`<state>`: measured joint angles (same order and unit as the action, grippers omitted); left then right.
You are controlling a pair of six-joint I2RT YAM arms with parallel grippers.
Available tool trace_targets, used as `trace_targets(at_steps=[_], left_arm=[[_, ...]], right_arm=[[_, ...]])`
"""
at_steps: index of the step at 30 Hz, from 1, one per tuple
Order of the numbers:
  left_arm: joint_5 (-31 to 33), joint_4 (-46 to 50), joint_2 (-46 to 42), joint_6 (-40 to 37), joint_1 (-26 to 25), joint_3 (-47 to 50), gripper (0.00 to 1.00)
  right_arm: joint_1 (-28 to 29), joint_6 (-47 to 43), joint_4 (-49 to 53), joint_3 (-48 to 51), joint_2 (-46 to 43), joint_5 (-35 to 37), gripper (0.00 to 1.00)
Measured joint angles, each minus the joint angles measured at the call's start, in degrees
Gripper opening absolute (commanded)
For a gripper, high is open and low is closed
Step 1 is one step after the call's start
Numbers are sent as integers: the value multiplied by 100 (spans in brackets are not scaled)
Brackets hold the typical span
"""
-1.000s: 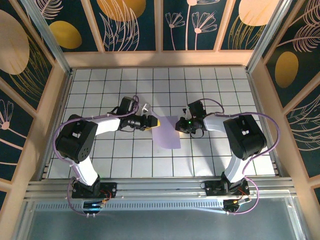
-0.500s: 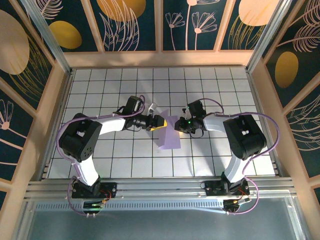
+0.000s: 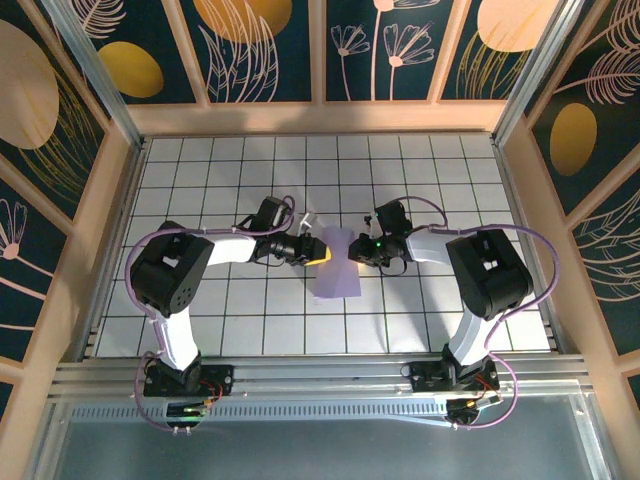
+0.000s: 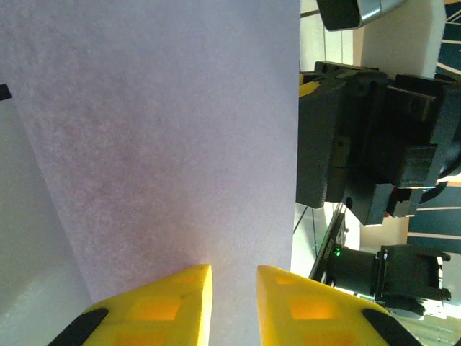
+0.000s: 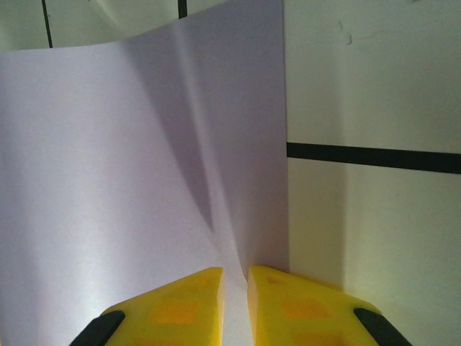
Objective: Fold a paper plane with a square sheet of paper (fold left side to right side)
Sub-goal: First fold in half a square sheet of paper at the center of the table.
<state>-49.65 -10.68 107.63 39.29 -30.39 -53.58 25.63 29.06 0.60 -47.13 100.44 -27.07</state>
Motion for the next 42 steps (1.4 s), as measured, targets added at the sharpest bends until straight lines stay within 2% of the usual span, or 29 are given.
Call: trace_targets(at_steps=[7,15,22,29,35,42], left_arm=[[175,-4,13,39,0,-2,10],[264,-33,68,155,0,-2,9],[282,-72,76,175,0,-2,8],[328,-76,76,199,-7,0,8],[350,-133,76,258,-7,0,9],[348,-160,76,264,-26,0,9]], right_arm=[[11,57,-81,90,-76,7,19],[15,138,-11,179,-302,98,20],[-127,133,-22,439,-953,133,37],[-227,212,-455,964,-1574,-420,57],[-125,509,-1134,1215,-1582,-992,58],[125,614,-1484,1036,-955,-1211,53]])
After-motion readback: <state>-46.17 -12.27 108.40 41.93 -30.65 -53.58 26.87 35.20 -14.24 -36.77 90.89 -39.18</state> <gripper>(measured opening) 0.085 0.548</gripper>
